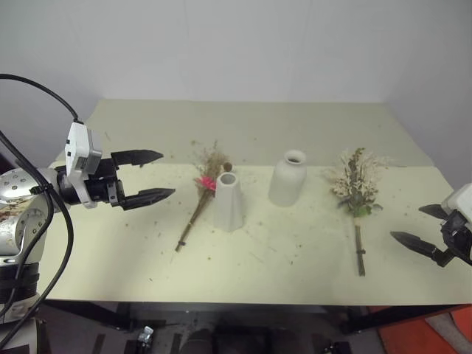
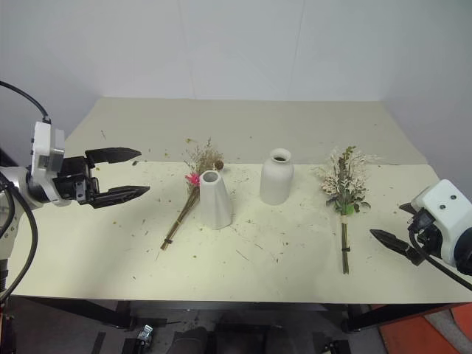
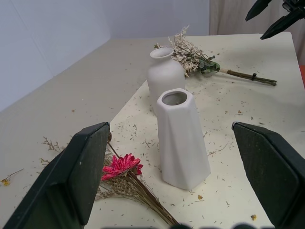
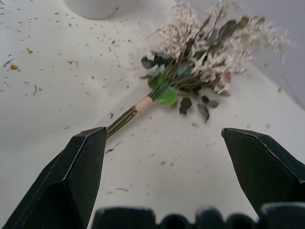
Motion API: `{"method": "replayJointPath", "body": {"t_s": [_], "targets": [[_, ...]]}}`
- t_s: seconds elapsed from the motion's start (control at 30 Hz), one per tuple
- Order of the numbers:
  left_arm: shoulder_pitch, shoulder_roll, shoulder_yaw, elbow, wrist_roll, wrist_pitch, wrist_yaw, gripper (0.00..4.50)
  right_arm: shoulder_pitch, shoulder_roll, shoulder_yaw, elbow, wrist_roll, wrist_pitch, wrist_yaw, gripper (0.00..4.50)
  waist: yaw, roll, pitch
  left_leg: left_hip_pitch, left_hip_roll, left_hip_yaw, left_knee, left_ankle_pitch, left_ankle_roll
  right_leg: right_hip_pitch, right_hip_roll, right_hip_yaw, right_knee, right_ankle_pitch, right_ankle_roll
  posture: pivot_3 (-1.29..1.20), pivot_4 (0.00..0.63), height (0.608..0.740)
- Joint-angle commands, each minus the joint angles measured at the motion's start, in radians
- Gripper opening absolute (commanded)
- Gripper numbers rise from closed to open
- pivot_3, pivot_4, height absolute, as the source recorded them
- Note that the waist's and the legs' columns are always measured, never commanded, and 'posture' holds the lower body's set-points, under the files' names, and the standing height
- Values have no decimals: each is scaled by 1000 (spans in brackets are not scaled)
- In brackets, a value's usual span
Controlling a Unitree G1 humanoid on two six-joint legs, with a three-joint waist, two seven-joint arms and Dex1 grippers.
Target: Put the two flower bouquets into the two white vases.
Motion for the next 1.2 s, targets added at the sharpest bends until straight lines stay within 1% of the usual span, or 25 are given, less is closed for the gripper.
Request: {"method": "replayJointPath", "body": {"t_s": [0.03,0.1,0.2,0.27,0.33,0.47,0.53,0.6,0.7,0.77,0.83,0.9,1.0,1.17,1.2], "targets": [[-58,36,-17,-9,-9,-22,-72,4480,-51,-45,49,-27,39,112,-22,4500,-1,0,0,0,0,0,0,0,0,0,0,0,0,0,0,0,150,740],[-141,25,-44,-6,-21,-14,-91,4480,-138,-51,131,7,54,198,-69,4500,-4,-1,0,0,0,0,0,0,0,0,0,0,0,0,-1,0,150,740],[-265,-8,-88,0,-29,16,-85,4480,-245,-46,227,40,58,278,-116,4500,-4,-1,0,0,0,1,0,0,0,0,1,0,-1,1,-1,0,150,740],[-337,-37,-148,4,13,9,-81,4480,-337,-27,300,70,60,344,-156,4500,-5,-1,0,-1,0,1,0,0,0,-1,1,0,-2,1,-1,0,150,740],[-387,-70,-219,21,78,-39,-93,4480,-448,13,375,118,59,413,-206,4500,-7,-1,0,-2,-1,0,0,0,0,-1,1,0,-2,2,-1,0,150,740],[-443,-124,-275,80,118,-76,-122,4480,-606,101,455,244,38,504,-294,4500,-12,-1,0,-3,-3,1,0,0,0,-2,1,1,-2,5,-4,0,150,740],[-463,-143,-298,114,149,-111,-139,4480,-655,140,486,313,18,524,-338,4500,-14,-1,0,-5,-2,1,0,0,0,-5,2,1,-1,5,-5,0,150,740],[-478,-158,-313,138,166,-135,-154,4480,-671,162,514,358,7,526,-358,4500,-13,-1,0,-9,-2,1,0,0,0,-9,2,1,0,7,-7,0,150,740],[-487,-175,-318,158,172,-155,-175,4480,-689,190,532,412,-1,527,-381,4500,-13,-1,0,-16,-2,1,1,0,0,-18,3,1,3,7,-8,0,150,740],[-486,-182,-320,166,180,-167,-181,4480,-708,216,536,462,-14,520,-410,4500,-13,-1,0,-17,-2,1,1,0,0,-19,3,1,3,7,-8,0,150,740],[-481,-185,-322,169,190,-176,-185,4500,-724,232,541,503,-25,504,-426,4113,-14,-1,0,-17,-3,1,1,0,0,-19,2,2,2,8,-7,0,150,740],[-474,-185,-316,165,191,-176,-187,4500,-739,240,537,519,-28,501,-433,3551,-14,-1,0,-17,-2,1,2,0,0,-18,2,2,2,9,-7,0,150,740],[-458,-180,-300,150,184,-164,-186,4500,-758,237,535,520,-25,512,-431,2491,-14,-1,0,-16,-2,2,3,0,0,-18,3,2,2,10,-7,0,150,740],[-438,-174,-290,138,184,-160,-176,4500,-767,230,545,514,-24,527,-425,587,-16,-1,0,-16,-1,1,3,0,0,-18,4,3,2,10,-7,0,150,740],[-435,-175,-288,134,183,-159,-173,4500,-766,231,547,515,-27,525,-428,285,-16,-1,0,-16,-1,1,3,0,0,-18,4,3,2,10,-7,0,150,740]]}}
